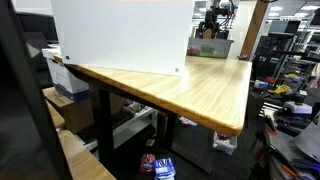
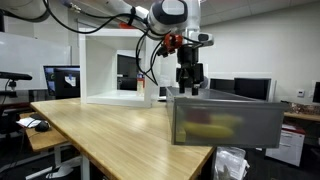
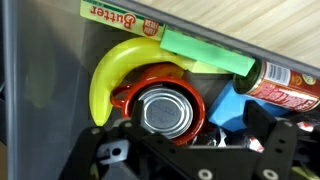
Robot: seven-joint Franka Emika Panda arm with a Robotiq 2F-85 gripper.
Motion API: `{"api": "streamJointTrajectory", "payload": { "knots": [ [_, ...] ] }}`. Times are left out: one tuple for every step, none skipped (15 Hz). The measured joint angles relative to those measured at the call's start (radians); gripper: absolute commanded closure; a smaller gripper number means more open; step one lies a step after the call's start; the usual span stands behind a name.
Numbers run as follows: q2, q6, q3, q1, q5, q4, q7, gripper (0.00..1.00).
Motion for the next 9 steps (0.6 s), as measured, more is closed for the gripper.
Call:
{"api": "streamJointTrajectory", "payload": {
  "knots": [
    [0.005,0.0,0.004,0.0,0.0,0.006,-0.007,0.0],
    [0.008,0.0,0.007,0.0,0.0,0.011,-0.01,0.0],
    [0.01,0.0,0.012,0.0,0.0,0.014,-0.011,0.0],
    [0.011,0.0,0.017,0.0,0.0,0.016,-0.012,0.0],
    [0.012,-0.001,0.022,0.0,0.001,0.018,-0.013,0.0],
    [0.013,-0.004,0.028,0.0,0.001,0.019,-0.018,0.0],
    [0.014,-0.011,0.033,0.0,0.001,0.021,-0.027,0.0],
    [0.014,-0.021,0.037,0.0,0.002,0.024,-0.035,0.0],
    [0.014,-0.034,0.042,-0.001,0.002,0.026,-0.048,0.0]
  ]
}}
